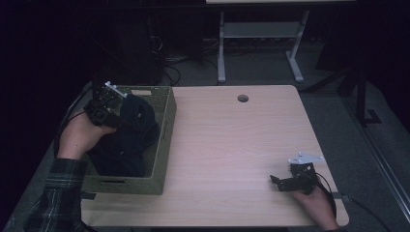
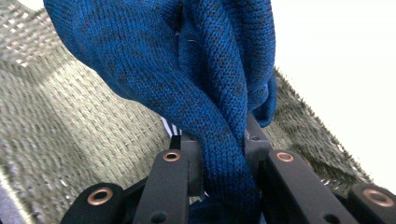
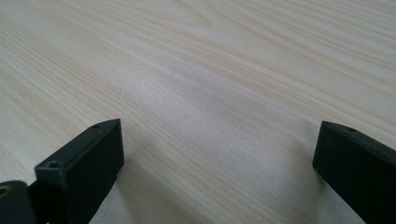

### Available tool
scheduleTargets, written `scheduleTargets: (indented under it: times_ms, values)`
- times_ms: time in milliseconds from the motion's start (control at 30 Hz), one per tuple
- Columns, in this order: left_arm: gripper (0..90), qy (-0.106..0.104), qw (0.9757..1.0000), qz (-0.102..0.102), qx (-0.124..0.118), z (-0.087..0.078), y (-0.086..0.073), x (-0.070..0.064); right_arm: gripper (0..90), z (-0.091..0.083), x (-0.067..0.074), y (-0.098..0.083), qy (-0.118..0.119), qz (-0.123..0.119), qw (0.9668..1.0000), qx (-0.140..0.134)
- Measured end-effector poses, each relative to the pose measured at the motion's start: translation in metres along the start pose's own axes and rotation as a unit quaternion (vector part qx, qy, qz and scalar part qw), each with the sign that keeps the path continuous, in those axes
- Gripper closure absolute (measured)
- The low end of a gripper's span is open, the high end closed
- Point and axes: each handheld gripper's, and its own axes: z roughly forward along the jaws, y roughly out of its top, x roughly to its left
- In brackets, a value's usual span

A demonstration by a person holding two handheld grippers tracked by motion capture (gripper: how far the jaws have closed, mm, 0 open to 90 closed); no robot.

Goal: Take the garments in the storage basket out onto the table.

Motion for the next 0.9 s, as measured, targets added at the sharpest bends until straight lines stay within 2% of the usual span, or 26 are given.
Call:
scheduleTargets:
  times_ms: [267, 567, 900]
  values:
    - [76.2, 0.012, 0.9996, 0.019, -0.015, -0.025, 0.016, -0.007, 1.5, 0.000, 0.000, 0.000, 0.000, 0.000, 1.0000, 0.000]
    - [76.3, 0.018, 0.9988, 0.036, -0.026, -0.043, 0.029, -0.015, 1.6, 0.000, 0.000, 0.000, 0.000, 0.000, 1.0000, 0.000]
    - [76.3, 0.003, 0.9975, 0.062, -0.033, -0.060, 0.043, -0.027, 1.6, 0.000, 0.000, 0.000, 0.000, 0.000, 1.0000, 0.000]
